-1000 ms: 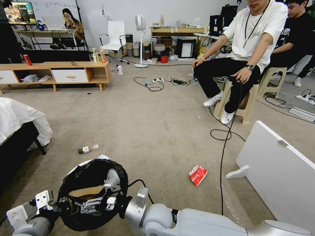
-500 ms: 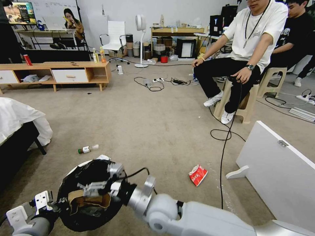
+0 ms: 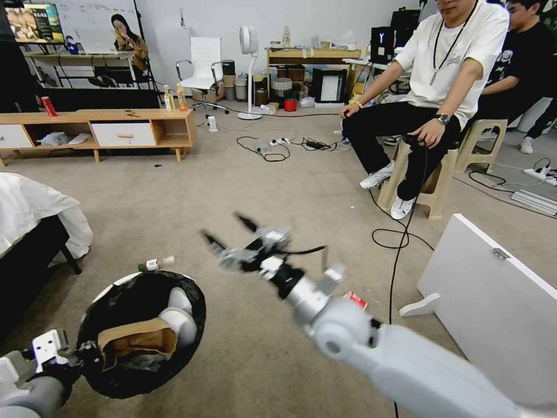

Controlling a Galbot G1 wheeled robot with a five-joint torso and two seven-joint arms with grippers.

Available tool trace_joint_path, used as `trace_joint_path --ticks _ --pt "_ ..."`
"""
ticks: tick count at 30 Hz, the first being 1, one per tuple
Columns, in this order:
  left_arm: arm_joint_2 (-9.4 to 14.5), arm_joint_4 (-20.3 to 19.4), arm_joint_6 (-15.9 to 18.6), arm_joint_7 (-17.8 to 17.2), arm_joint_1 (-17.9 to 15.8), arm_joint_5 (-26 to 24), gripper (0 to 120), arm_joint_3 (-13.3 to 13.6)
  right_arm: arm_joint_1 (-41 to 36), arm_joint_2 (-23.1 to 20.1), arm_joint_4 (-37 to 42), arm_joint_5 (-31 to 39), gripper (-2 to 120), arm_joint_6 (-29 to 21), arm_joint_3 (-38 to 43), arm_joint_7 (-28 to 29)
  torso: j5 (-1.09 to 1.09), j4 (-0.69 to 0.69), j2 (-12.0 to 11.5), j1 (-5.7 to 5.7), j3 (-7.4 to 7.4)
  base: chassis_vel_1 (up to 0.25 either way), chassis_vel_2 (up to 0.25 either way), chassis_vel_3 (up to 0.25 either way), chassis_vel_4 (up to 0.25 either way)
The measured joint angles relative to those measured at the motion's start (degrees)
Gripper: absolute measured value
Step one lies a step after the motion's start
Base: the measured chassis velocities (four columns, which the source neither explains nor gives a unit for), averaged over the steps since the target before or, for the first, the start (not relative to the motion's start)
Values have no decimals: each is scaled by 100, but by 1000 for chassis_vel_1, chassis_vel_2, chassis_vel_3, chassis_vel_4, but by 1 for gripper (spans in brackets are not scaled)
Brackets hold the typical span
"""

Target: Pick up the trash bin and place the garbage on the floor into it.

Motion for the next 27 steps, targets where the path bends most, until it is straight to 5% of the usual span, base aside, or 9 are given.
trace_joint_path --ticks 8,15,23,27 --pt "102 43 0 -84 17 -164 1 -329 -594 -435 380 -311 97 0 1050 -34 0 1 0 0 0 0 0 0 0" --pt "-32 -222 0 -160 111 -354 1 -559 -1490 -798 792 -499 97 -30 2142 -12 0 -4 0 0 0 0 0 0 0" --pt "-191 -385 0 -178 276 -449 1 -778 -1916 -827 873 -774 98 -33 2498 181 1 6 0 0 0 0 0 0 0" --pt "-246 -450 0 -211 304 -480 1 -835 -2082 -771 885 -992 98 -9 2640 311 -1 -1 0 0 -1 0 0 0 0"
